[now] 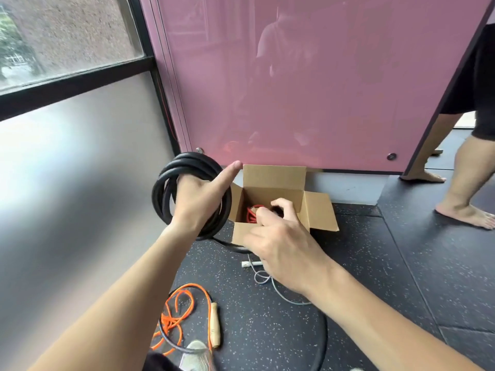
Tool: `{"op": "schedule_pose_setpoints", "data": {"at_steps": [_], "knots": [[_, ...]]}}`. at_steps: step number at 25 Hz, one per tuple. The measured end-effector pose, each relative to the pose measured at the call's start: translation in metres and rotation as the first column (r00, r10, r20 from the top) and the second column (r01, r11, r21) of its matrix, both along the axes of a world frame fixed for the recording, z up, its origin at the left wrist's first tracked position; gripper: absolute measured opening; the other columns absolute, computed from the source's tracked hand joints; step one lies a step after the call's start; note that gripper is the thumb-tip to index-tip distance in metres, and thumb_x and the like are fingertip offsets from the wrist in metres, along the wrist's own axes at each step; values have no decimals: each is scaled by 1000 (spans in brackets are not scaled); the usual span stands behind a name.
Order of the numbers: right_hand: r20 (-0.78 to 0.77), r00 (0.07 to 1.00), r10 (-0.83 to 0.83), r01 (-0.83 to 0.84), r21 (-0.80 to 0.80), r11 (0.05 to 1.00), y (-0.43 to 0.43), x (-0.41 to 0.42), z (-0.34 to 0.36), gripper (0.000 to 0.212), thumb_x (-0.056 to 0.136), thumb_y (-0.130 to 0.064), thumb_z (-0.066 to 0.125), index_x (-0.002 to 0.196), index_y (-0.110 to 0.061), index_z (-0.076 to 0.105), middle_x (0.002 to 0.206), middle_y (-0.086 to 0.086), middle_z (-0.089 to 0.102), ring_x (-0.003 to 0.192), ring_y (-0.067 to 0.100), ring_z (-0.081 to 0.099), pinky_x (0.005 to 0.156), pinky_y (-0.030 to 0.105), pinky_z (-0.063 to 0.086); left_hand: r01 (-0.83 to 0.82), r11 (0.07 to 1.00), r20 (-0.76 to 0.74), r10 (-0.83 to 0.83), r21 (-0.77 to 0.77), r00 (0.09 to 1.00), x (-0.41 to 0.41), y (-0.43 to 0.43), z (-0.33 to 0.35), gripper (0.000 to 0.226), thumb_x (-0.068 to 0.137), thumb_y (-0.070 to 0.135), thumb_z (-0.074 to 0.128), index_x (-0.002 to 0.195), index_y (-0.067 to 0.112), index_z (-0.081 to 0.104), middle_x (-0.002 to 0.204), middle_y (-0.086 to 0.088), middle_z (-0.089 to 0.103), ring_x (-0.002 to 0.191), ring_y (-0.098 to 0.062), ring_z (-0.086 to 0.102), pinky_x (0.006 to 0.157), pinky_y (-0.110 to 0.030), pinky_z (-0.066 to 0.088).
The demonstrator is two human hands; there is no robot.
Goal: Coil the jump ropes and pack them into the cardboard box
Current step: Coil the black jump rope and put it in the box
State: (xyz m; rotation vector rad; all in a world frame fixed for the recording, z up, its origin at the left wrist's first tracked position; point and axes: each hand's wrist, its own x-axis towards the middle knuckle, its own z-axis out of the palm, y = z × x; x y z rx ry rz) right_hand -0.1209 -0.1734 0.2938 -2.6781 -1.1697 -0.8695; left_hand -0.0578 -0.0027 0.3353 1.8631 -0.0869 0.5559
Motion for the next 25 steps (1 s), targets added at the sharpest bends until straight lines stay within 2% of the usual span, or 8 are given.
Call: {"op": "schedule_pose_setpoints", "data": {"at_steps": [5,9,12,16,19,22,23,25], "knots": [[80,991,-105,91,164,982,-18,15,0,27,76,17,58,72,-10,59,66,2,54,78,23,48,78,41,45,201,947,-453,-68,252,889,-2,-3,-11,73,63,75,75,51,26,22,45,6,22,41,-13,18,44,-28,14],[7,989,-151,140,326,935,-47,35,6,26,77,20,54,70,-5,59,76,6,53,78,22,45,58,40,45,330,908,-476,-176,260,861,-7,1,-6,68,71,60,80,63,30,20,37,13,25,33,-6,23,39,-22,18],[-5,990,-144,134,402,906,-49,37,6,22,71,18,67,76,-3,69,84,7,63,76,26,57,62,42,51,573,744,-553,-333,343,764,-18,-5,-9,38,81,43,80,61,16,63,45,24,49,47,11,48,53,-7,36],[14,993,-119,92,550,830,-49,37,10,15,83,-12,80,72,-6,72,70,3,66,59,23,60,52,34,49,872,469,-728,-549,139,410,-31,-24,-19,37,73,53,77,100,28,67,98,15,74,91,9,64,94,-25,49],[-37,980,-195,170,669,724,-53,37,20,40,81,-31,85,59,-7,63,51,-1,54,47,17,45,47,29,38,940,238,-651,-758,-243,23,-55,-42,-15,58,62,38,66,97,-8,57,67,-6,64,57,-6,60,57,-18,50],[-363,921,-145,380,747,546,-38,14,29,51,69,-44,83,56,-2,56,37,-10,46,40,12,45,46,28,38,776,-110,-252,-909,-622,-331,-78,-60,-17,59,60,34,80,97,-2,52,60,2,57,48,-8,54,44,-17,38],[-480,873,-90,445,705,552,-28,7,26,44,64,-35,81,59,2,58,34,-14,44,39,7,49,48,22,40,745,-95,-147,-956,-660,-253,-78,-66,-20,70,54,44,86,94,-2,51,58,6,57,48,-6,54,44,-19,34],[-505,859,-91,438,630,641,-4,-1,12,23,76,-18,76,69,0,64,44,-17,43,47,8,55,54,22,43,685,267,-29,-940,-678,339,-62,-68,-13,87,34,62,91,87,4,54,51,11,54,44,0,51,45,-20,33]]}}
